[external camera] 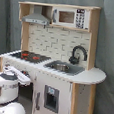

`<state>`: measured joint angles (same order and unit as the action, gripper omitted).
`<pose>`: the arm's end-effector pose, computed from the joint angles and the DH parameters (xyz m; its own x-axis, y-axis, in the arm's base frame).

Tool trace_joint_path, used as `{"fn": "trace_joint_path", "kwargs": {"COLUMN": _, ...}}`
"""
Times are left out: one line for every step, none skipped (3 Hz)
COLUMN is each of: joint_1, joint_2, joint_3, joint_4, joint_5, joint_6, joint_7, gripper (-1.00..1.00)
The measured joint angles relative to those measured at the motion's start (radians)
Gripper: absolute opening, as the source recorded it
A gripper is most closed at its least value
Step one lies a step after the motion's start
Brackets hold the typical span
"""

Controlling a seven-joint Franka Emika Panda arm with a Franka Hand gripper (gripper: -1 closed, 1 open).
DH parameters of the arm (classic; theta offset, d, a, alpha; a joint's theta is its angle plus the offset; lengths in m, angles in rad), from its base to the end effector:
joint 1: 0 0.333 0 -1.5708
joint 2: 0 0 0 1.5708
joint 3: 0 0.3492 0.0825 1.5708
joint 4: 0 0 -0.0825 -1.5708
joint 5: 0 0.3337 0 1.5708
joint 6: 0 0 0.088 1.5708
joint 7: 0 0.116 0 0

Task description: Play with the kitchen

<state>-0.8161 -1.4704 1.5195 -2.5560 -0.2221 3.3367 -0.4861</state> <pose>0.2838 0.3962 0.3430 -0.0140 0.8281 -0.5604 0.0850 0.5594 0.8245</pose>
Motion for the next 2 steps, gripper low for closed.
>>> {"fn": "trace_joint_path", "kwargs": {"joint_1": 0.0, "joint_2": 0.0, "joint_3": 0.0, "joint_4": 0.001, "joint_5": 0.0, "joint_6": 0.0, "joint_7": 0.106, "gripper": -1.0}}
{"fn": "trace_joint_path", "kwargs": {"joint_1": 0.0, "joint_2": 0.001, "joint_3": 0.0, "joint_4": 0.001, "joint_5": 0.001, "joint_6": 0.0, "joint_7": 0.211, "gripper": -1.0}}
